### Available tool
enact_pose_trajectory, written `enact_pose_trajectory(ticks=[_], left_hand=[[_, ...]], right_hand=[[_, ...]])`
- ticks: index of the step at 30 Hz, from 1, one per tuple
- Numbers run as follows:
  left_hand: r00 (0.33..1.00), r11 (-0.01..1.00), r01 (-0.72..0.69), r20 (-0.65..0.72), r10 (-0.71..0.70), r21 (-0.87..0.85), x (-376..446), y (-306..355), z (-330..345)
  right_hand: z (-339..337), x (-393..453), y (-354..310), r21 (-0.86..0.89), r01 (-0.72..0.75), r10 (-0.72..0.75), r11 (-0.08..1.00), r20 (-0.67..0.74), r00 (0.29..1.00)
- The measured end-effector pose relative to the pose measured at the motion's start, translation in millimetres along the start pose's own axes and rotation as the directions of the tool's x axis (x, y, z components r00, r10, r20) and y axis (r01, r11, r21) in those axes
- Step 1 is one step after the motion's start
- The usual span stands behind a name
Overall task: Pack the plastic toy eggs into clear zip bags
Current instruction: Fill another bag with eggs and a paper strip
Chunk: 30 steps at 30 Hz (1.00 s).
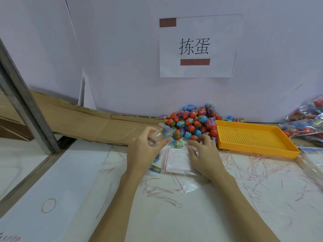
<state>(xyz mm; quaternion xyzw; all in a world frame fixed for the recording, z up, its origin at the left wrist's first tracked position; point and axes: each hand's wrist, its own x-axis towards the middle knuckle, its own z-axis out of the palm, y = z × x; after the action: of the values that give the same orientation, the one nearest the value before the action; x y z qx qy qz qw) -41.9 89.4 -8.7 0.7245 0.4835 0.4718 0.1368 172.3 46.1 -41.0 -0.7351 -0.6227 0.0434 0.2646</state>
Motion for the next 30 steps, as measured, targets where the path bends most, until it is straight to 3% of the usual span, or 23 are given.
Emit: enact_pose_trajectory(ticks=[2,7,13,18,24,30], left_hand=[[1.0,1.0,0.0,0.022,0.0,0.004,-1.0,-0.9,1.6],[0.998,1.0,-0.003,0.062,0.001,0.025,-2.5,0.8,2.8],[0.994,1.0,-0.026,0.108,0.025,0.01,-4.3,4.6,3.8],[0.989,0.996,-0.091,0.119,0.091,-0.004,-7.7,8.7,5.3],[0.974,0.985,-0.173,0.152,0.167,0.027,-8.6,13.8,2.6],[0.973,0.981,-0.185,0.152,0.173,0.065,-9.4,15.7,1.3]], right_hand=[[0.4,0.2,-0.6,0.005,0.012,-0.012,1.0,-0.035,0.999],[-11.1,-1.6,-12.1,0.196,0.09,-0.023,0.977,-0.324,0.946],[-22.0,-11.5,-37.9,0.378,0.267,-0.081,0.886,-0.443,0.893],[-23.1,-18.7,-55.4,0.48,0.372,-0.136,0.794,-0.457,0.879],[-19.3,-19.5,-53.6,0.33,0.39,-0.254,0.86,-0.388,0.886],[-18.9,-20.5,-51.2,0.394,0.272,-0.12,0.878,-0.369,0.922]])
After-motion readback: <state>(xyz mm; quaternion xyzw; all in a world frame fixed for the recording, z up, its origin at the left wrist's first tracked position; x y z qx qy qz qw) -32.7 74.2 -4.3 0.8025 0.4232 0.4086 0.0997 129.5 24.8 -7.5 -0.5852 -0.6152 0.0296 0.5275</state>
